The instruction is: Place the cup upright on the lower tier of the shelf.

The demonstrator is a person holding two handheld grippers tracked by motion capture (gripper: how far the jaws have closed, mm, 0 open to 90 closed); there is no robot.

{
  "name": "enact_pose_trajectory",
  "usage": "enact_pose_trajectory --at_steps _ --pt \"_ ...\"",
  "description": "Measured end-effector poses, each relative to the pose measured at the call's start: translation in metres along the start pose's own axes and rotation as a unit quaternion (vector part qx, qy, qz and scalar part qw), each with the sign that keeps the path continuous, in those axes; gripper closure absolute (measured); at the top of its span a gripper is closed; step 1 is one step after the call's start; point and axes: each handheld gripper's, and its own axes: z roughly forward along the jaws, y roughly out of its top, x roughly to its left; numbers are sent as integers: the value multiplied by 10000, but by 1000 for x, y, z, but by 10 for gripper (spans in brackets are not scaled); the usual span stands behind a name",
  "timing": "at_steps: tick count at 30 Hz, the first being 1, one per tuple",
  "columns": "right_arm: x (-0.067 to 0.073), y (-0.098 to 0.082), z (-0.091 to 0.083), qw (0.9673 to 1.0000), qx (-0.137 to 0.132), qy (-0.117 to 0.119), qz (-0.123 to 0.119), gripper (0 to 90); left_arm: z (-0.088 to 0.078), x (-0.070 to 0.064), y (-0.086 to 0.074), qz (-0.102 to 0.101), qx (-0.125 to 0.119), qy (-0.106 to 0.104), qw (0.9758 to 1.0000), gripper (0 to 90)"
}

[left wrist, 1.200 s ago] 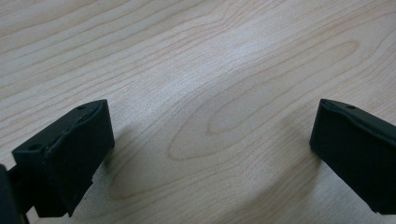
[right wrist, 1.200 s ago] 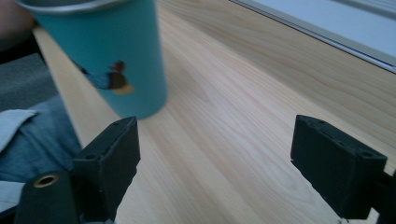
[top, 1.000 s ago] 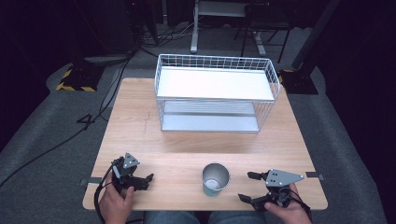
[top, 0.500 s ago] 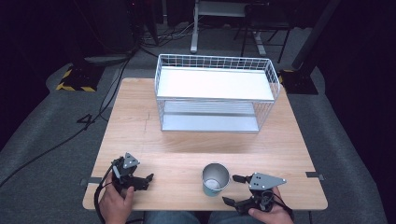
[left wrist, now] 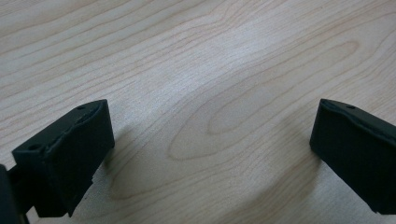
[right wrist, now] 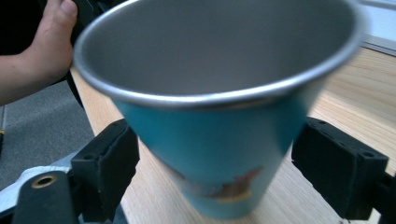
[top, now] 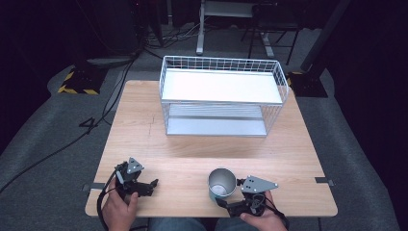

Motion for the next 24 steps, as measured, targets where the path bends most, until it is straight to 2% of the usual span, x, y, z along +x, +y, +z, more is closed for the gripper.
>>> enact_pose_trajectory --at_steps 5,11,13,18,24 --pt "1 1 10 10000 9 -48 -10 154 0 0 0 5 0 5 10000 2" --pt "-2 -1 16 9999 -60 75 61 176 0 0 0 -3 -12 -2 10000 2" --pt "-2 0 15 10000 -63 41 -24 186 0 0 0 7 -3 8 10000 2" --pt "-3 0 12 10000 -17 16 -18 190 0 0 0 11 1 9 10000 2" --pt "-4 7 7 9999 -116 20 -75 192 0 0 0 14 1 8 10000 2"
